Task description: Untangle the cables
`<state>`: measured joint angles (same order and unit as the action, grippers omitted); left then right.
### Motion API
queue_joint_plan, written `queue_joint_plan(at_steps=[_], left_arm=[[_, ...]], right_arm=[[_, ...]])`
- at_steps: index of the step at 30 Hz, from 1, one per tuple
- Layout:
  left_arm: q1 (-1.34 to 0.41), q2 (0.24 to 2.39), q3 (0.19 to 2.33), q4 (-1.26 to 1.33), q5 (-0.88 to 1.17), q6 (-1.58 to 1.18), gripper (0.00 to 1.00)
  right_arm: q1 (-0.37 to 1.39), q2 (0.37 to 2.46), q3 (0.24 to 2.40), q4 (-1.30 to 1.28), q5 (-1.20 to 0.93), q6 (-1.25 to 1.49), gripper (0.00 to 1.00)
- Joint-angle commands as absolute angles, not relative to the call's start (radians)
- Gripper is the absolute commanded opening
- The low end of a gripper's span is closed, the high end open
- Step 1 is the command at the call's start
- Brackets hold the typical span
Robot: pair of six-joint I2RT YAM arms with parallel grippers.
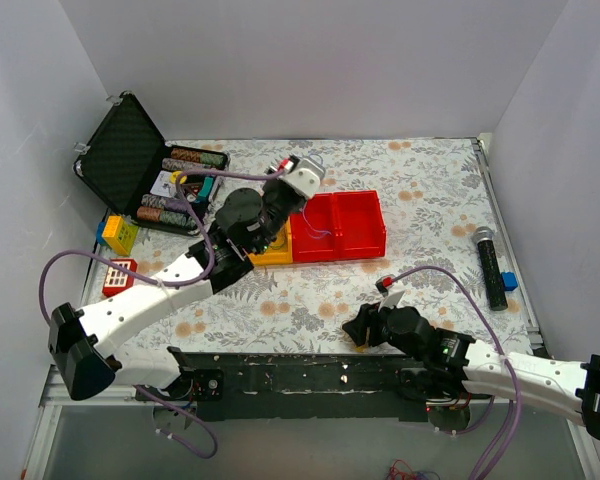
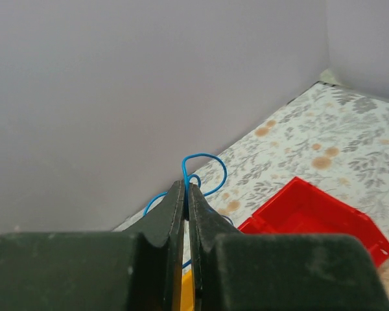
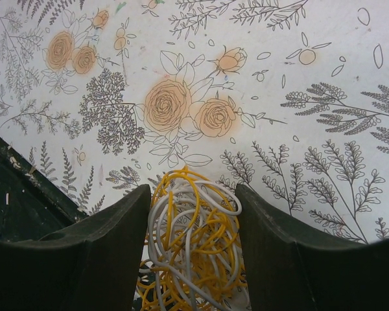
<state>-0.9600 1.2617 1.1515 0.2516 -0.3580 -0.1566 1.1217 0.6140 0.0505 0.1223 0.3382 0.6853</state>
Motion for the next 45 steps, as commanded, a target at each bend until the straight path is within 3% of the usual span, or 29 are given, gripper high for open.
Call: queue_joint_plan(at_steps=[1, 17, 45], left_arm=[[-0.833, 1.238, 1.167, 0.210, -0.382, -0.279, 0.00], [-0.677, 1.232, 0.976, 0.187, -0.307, -0.310, 0.00], [-0.658, 1.140, 1.031, 0.457, -0.226, -0.170, 0.00]], right_arm=[[1.126, 0.610, 0.031, 0.146, 0.353, 0.699, 0.63], [1.126, 0.640, 0.035, 0.155, 0.348, 0.701, 0.62], [1.126, 0.630, 0.046, 0.141, 0.334, 0.699, 0.61]])
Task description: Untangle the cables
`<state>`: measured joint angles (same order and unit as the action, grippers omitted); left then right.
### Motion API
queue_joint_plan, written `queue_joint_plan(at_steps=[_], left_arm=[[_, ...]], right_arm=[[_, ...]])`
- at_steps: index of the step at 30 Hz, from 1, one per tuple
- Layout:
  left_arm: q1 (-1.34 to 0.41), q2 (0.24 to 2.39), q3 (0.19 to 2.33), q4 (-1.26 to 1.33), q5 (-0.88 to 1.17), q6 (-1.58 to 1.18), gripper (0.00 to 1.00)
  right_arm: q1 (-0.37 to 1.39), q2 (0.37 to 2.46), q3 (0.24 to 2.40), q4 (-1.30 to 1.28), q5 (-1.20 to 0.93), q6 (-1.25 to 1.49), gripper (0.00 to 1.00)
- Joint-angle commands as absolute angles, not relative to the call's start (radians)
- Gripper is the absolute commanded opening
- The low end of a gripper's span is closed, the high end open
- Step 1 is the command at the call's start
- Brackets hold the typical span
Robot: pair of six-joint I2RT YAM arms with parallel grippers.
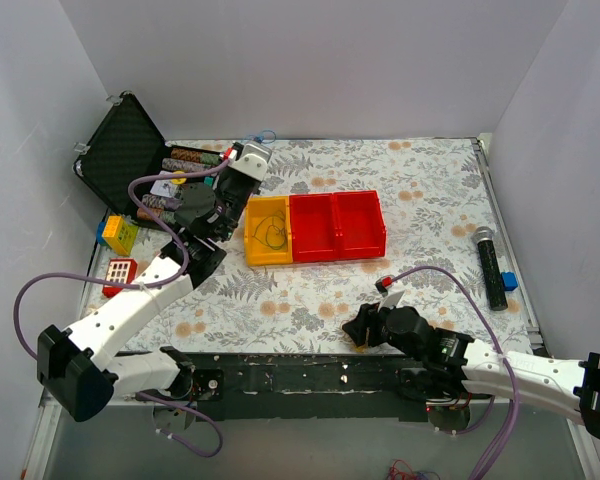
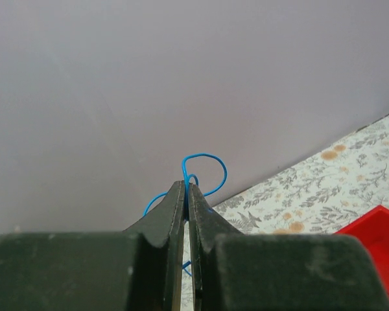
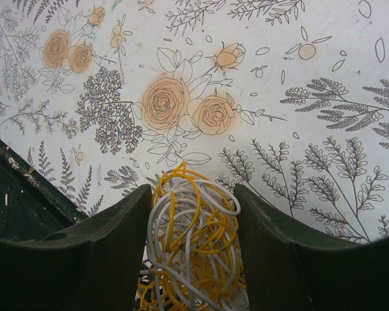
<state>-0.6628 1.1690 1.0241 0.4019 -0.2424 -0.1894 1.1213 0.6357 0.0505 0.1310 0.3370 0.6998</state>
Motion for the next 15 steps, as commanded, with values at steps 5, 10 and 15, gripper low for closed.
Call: queue_joint_plan(at_steps=[5, 10, 15], left_arm=[[-0.658, 1.121, 1.045, 0.468, -0.196, -0.164, 0.00], [-0.658, 1.138, 1.061, 0.619, -0.179, -0.074, 0.00], [-0.658, 1.163, 1.144, 0.657, -0.166, -0.054, 0.00]], right_arm=[[1.126, 0.637, 0.046, 0.147, 0.334, 0.701, 0.61], [1.126, 0.656, 0.044, 0.166, 0.327, 0.700, 0.61], [1.126, 0.676, 0.052, 0.172, 0.324, 0.699, 0.61]])
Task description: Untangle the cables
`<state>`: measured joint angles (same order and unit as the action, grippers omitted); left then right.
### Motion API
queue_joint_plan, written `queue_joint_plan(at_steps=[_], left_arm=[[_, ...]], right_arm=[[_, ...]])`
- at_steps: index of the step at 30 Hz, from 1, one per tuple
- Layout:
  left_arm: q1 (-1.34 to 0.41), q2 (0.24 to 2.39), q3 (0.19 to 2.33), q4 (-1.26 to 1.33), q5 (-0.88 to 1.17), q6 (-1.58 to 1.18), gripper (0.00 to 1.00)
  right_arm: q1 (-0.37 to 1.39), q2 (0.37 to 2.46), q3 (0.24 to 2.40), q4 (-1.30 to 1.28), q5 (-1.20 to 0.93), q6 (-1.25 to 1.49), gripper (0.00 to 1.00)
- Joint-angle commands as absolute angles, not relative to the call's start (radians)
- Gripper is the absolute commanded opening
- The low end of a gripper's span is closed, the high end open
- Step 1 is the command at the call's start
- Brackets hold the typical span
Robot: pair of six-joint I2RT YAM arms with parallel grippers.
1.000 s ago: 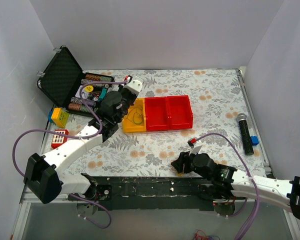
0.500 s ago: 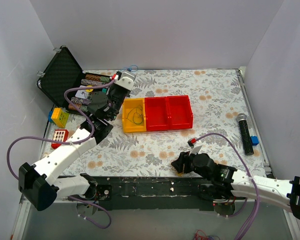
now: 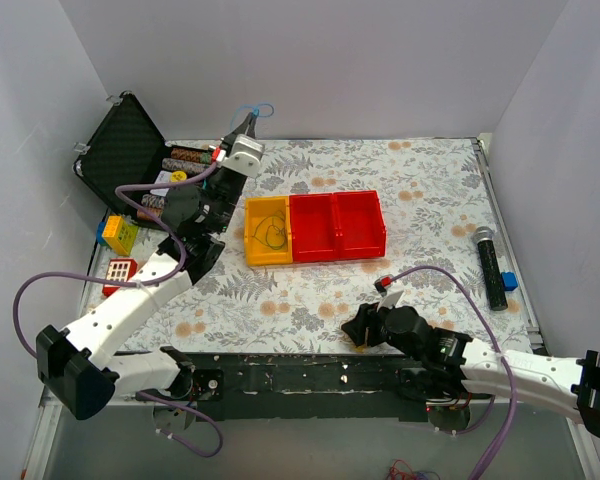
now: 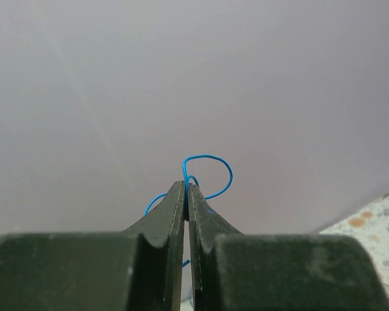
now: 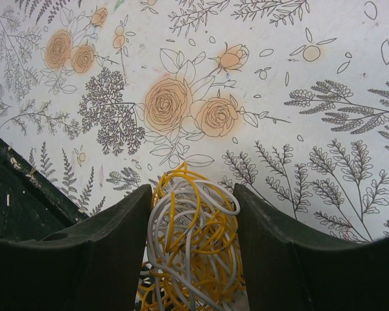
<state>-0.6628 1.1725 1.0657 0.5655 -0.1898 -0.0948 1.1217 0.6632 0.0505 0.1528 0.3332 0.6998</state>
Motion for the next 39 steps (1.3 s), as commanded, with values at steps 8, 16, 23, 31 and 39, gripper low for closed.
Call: queue_joint_plan(at_steps=[8, 16, 23, 31, 39], left_arm=[[-0.658, 1.150, 1.114, 0.615, -0.170, -0.071, 0.00], [-0.657, 1.111, 0.990, 0.538, -0.173, -0.107, 0.00], [-0.658, 1.097, 0.945, 0.505, -0.183, -0.130, 0.00], [-0.657, 1.091, 0.904, 0.460, -0.193, -0.169, 0.00], [-0.658, 1.069, 0.836, 0.422, -0.216, -0.225, 0.00]], right_arm=[[1.126, 0.684, 0.049, 0.183, 0.319, 0.699, 0.61], [1.126, 0.666, 0.041, 0.173, 0.324, 0.704, 0.61], [1.126, 0.658, 0.034, 0.167, 0.324, 0.712, 0.61], [1.124, 0.664, 0.034, 0.170, 0.325, 0.713, 0.61], [1.126, 0.643, 0.023, 0.164, 0.328, 0.719, 0.61]])
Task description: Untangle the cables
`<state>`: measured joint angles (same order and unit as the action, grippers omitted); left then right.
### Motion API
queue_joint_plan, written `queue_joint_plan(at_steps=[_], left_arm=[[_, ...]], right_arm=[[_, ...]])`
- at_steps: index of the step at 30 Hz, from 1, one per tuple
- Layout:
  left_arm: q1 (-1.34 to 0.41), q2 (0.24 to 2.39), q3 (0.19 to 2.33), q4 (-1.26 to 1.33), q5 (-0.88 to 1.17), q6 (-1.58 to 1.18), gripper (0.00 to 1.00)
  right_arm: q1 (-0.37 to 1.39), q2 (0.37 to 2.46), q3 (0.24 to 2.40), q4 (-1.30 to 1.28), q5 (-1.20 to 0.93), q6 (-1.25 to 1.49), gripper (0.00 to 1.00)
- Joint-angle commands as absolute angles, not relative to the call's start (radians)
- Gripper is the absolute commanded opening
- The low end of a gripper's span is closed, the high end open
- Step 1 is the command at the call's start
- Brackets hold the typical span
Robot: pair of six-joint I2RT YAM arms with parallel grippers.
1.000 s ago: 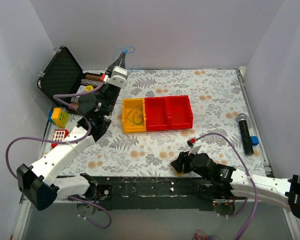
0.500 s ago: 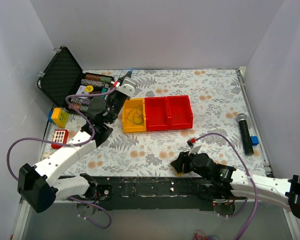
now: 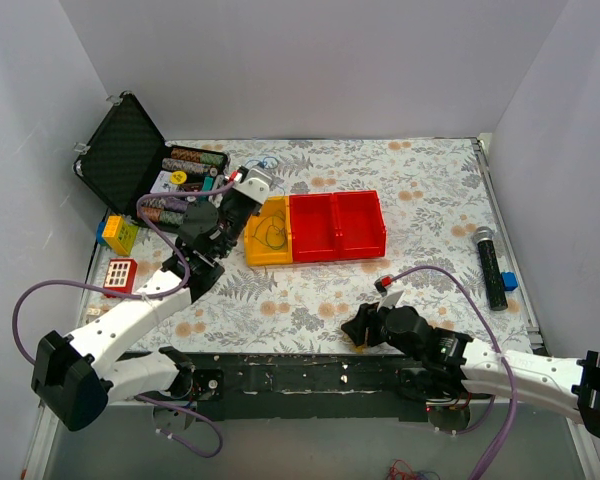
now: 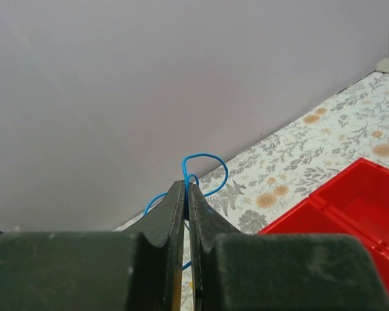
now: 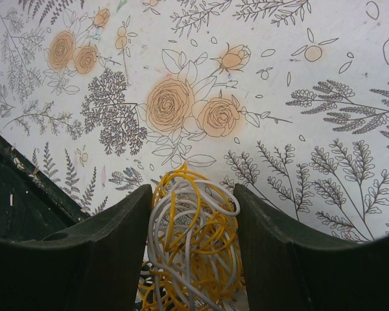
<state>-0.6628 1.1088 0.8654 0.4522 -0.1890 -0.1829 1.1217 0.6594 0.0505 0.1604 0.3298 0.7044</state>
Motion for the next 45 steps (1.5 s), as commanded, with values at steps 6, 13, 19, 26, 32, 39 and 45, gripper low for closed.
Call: queue_joint_plan(at_steps=[6, 13, 19, 26, 32, 39, 45], left_arm=[[-0.658, 1.057, 0.795, 0.405, -0.216, -0.256, 0.00], [-0.658, 1.057, 0.756, 0.400, -0.216, -0.261, 0.00], [-0.658, 1.081, 0.703, 0.409, -0.227, -0.229, 0.00], [-0.655, 1.204, 0.632, 0.445, -0.244, -0.198, 0.00], [-0.644, 1.328, 0.673, 0.391, -0.187, -0.222, 0.00], [-0.638, 1.459, 0.727, 0.336, -0.187, -0.212, 0.00], [-0.637, 1.548, 0.752, 0.348, -0.207, -0.170, 0.00]], right_arm=[[1.126, 0.643, 0.021, 0.164, 0.327, 0.721, 0.61], [1.124, 0.644, 0.020, 0.169, 0.327, 0.726, 0.61], [1.124, 0.650, 0.014, 0.178, 0.324, 0.730, 0.61], [1.126, 0.653, 0.012, 0.192, 0.321, 0.732, 0.61], [1.126, 0.647, 0.009, 0.189, 0.319, 0.738, 0.61], [1.126, 0.626, -0.035, 0.189, 0.322, 0.756, 0.61], [1.127, 0.630, -0.040, 0.201, 0.319, 0.755, 0.60]])
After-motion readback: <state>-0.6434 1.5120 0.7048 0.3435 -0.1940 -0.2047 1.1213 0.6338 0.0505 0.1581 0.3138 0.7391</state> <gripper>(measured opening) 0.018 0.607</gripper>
